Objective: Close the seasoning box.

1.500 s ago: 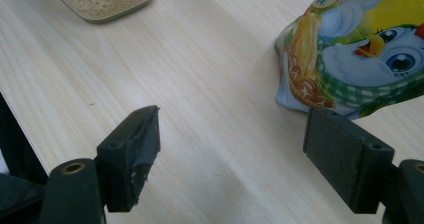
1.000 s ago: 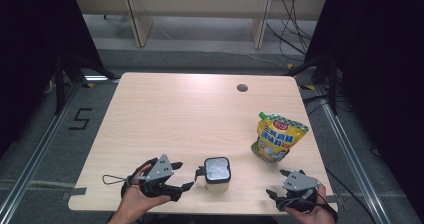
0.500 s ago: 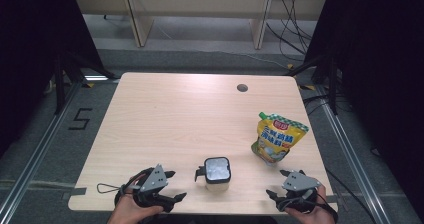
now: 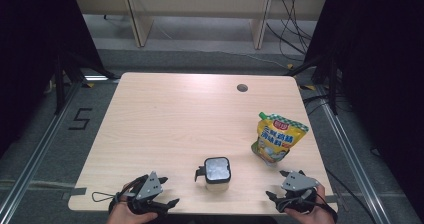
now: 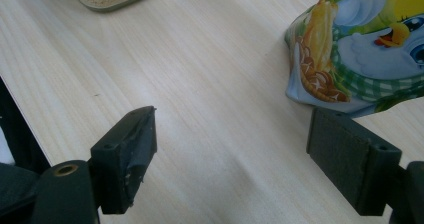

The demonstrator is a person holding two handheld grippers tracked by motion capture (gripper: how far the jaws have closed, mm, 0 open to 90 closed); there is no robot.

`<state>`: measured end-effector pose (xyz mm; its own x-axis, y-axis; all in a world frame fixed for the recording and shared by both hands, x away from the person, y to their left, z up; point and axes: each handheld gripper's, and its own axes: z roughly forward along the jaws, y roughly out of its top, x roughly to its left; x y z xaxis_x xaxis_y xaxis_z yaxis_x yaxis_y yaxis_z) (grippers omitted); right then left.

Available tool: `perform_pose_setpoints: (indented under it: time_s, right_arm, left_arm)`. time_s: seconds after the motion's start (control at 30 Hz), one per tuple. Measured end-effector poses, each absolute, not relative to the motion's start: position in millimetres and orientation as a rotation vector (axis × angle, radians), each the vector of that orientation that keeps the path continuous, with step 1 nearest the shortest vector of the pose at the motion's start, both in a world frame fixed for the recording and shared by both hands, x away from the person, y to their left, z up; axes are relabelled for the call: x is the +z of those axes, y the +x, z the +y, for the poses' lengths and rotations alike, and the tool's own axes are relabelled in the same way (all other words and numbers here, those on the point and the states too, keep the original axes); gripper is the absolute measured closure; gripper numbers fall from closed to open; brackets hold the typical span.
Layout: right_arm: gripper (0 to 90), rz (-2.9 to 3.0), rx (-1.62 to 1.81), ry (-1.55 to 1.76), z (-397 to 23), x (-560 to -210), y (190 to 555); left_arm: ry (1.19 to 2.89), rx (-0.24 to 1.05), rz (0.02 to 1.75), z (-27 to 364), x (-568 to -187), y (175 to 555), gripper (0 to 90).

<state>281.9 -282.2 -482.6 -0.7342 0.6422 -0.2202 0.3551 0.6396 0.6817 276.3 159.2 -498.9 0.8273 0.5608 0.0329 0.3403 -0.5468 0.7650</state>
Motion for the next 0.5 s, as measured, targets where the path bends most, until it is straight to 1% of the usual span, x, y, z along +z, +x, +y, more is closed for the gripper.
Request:
perform_pose_setpoints:
  time_s: [0.2, 0.47, 0.5]
  right_arm:
    - [20.5, 2.418, 0.868, 0.779, -282.1, -483.6, 282.5]
    - [20.3, 2.425, 0.853, 0.787, -282.1, -484.6, 282.6]
    - [20.4, 2.425, 0.852, 0.787, -282.2, -484.7, 282.7]
  left_arm:
    - [2.216, 0.369, 0.652, 160.8, -498.7, 278.5, 23.2]
    - [2.194, 0.355, 0.673, 160.8, -500.3, 279.5, 22.3]
    - [2.213, 0.364, 0.645, 162.2, -499.4, 281.0, 22.3]
